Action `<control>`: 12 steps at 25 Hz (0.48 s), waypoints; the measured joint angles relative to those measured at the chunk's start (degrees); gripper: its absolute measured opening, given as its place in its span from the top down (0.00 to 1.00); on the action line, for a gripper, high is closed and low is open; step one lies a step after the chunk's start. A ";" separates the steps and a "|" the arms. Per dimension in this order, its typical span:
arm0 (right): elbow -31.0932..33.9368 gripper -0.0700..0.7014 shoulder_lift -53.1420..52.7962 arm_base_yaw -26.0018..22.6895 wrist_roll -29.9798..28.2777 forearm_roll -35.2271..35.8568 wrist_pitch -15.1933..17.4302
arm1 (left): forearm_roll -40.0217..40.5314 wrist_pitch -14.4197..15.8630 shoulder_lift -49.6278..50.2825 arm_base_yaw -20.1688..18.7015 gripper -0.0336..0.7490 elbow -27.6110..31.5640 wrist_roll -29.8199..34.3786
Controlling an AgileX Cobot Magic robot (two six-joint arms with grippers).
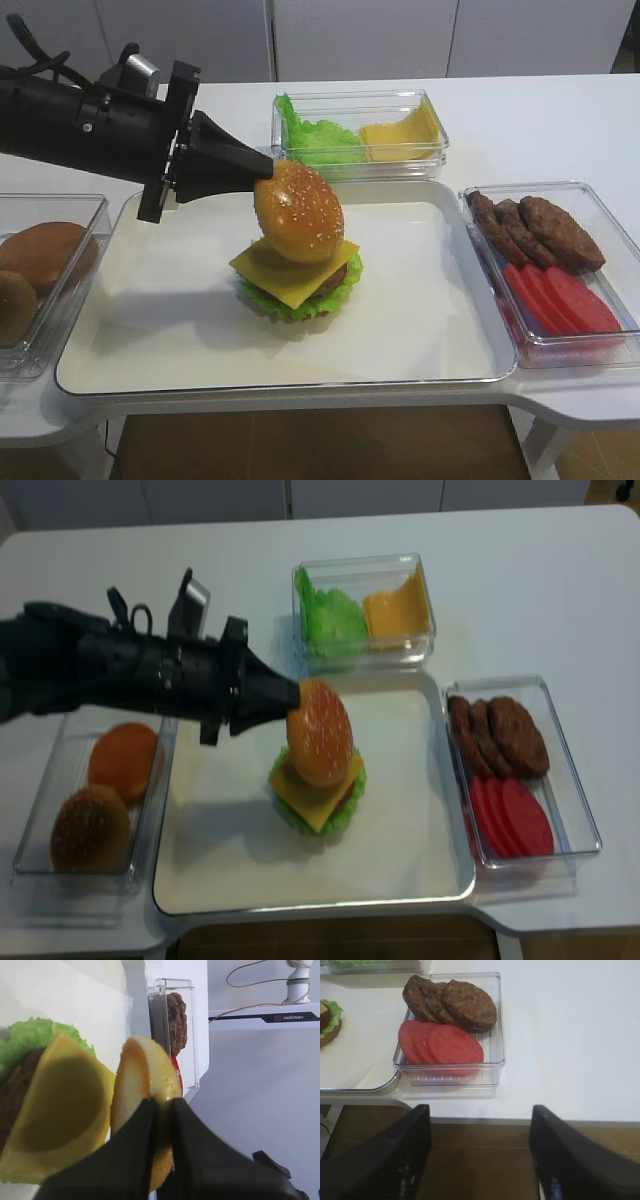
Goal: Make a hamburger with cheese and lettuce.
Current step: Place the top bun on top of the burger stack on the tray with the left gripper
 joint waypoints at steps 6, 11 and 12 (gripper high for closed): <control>0.00 0.30 0.00 0.00 0.00 0.00 0.00 | -0.22 0.00 0.10 0.00 0.87 0.00 -0.71; 0.00 0.30 0.00 0.00 0.00 0.00 0.00 | -0.22 0.09 0.10 0.00 0.87 0.00 -2.53; 0.00 0.30 0.00 0.00 0.00 0.00 0.00 | 0.05 0.09 0.10 0.00 0.87 0.00 -2.78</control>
